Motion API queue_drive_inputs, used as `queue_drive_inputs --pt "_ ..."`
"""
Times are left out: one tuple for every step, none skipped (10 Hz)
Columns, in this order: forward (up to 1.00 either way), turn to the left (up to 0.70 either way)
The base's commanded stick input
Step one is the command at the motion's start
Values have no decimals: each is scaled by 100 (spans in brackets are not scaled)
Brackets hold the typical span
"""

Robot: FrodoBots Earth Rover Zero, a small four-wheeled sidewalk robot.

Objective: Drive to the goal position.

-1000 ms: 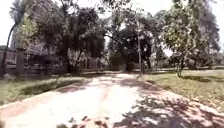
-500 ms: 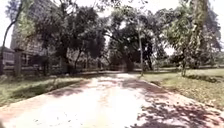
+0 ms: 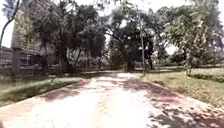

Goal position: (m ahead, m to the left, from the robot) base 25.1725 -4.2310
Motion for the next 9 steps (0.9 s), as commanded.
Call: queue_drive_inputs --pt "70 0" --pt "70 0" --pt "70 0" --pt "70 0" --pt "70 0" --pt "70 0" --pt "70 0" --pt "70 0" --pt "70 0"
